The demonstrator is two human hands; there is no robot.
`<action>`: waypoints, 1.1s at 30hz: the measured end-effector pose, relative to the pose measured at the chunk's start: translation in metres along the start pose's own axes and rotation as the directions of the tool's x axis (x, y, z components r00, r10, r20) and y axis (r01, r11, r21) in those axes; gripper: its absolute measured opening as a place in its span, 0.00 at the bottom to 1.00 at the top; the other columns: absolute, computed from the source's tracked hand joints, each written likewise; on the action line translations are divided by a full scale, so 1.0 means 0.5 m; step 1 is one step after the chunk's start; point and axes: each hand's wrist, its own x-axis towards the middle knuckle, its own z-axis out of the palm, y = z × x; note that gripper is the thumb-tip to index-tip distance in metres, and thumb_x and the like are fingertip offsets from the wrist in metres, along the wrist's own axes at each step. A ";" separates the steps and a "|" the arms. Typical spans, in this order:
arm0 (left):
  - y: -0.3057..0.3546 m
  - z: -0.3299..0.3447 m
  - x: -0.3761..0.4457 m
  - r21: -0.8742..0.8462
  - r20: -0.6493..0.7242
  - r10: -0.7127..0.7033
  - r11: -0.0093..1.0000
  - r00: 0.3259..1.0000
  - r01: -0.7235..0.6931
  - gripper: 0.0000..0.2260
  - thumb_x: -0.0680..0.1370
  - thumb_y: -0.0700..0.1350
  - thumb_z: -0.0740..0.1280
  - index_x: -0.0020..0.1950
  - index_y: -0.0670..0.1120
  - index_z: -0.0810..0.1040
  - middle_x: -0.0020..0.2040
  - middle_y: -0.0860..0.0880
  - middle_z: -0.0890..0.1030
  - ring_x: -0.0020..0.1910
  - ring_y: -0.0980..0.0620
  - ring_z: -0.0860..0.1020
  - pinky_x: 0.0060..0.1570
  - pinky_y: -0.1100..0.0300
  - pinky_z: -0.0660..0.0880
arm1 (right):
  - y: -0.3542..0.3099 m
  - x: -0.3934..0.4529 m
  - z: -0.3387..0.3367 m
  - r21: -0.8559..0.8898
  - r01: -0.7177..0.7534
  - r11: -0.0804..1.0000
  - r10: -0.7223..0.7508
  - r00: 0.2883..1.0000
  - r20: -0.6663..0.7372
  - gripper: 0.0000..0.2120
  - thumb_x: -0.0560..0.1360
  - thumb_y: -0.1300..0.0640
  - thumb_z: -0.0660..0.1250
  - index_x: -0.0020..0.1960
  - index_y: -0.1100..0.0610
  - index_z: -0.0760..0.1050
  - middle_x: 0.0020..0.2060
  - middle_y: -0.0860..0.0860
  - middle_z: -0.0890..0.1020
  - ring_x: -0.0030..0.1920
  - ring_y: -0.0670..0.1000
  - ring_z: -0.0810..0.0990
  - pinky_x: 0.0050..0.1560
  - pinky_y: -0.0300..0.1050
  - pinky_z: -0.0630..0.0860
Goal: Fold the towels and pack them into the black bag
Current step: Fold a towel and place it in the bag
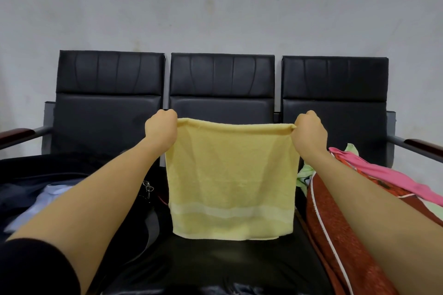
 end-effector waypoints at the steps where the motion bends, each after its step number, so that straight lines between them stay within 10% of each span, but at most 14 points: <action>1: -0.001 -0.002 0.000 -0.001 -0.013 -0.006 1.000 1.000 0.006 0.16 0.72 0.27 0.57 0.33 0.44 0.59 0.31 0.48 0.63 0.27 0.52 0.60 0.25 0.60 0.56 | -0.001 0.000 -0.002 0.025 -0.009 1.000 0.009 1.000 -0.011 0.07 0.75 0.71 0.56 0.45 0.62 0.70 0.47 0.58 0.71 0.39 0.54 0.68 0.38 0.47 0.64; 18: 0.005 -0.065 0.011 -0.156 -0.164 -0.121 0.983 0.979 0.095 0.08 0.76 0.30 0.57 0.46 0.42 0.63 0.32 0.48 0.66 0.28 0.51 0.64 0.29 0.57 0.59 | -0.022 0.022 -0.074 0.195 -0.089 0.977 0.113 0.987 -0.113 0.05 0.77 0.68 0.57 0.46 0.60 0.67 0.36 0.52 0.68 0.34 0.51 0.67 0.37 0.47 0.65; 25: 0.011 -0.034 -0.011 -0.214 0.000 -0.167 0.963 0.986 0.163 0.14 0.78 0.32 0.56 0.62 0.38 0.61 0.42 0.42 0.72 0.35 0.47 0.70 0.33 0.54 0.66 | 0.002 0.004 -0.032 0.496 -0.219 0.840 0.221 0.974 0.056 0.13 0.74 0.68 0.56 0.57 0.60 0.71 0.52 0.57 0.73 0.45 0.55 0.73 0.41 0.48 0.70; 29: 0.015 0.024 -0.019 -0.434 0.154 -0.246 0.853 0.957 0.289 0.19 0.77 0.33 0.54 0.67 0.40 0.60 0.48 0.40 0.77 0.39 0.43 0.77 0.39 0.49 0.75 | 0.021 -0.010 0.027 0.625 -0.315 0.714 0.255 0.949 0.186 0.21 0.75 0.69 0.53 0.63 0.58 0.74 0.54 0.57 0.77 0.46 0.53 0.74 0.39 0.45 0.69; 33: 0.018 0.083 -0.030 -0.720 0.379 -0.222 0.539 0.898 0.437 0.25 0.77 0.34 0.47 0.72 0.49 0.61 0.39 0.40 0.82 0.27 0.47 0.75 0.28 0.59 0.68 | 0.039 -0.022 0.086 0.658 -0.422 0.623 0.290 0.906 0.307 0.19 0.76 0.69 0.52 0.59 0.58 0.76 0.38 0.57 0.79 0.32 0.50 0.74 0.30 0.41 0.70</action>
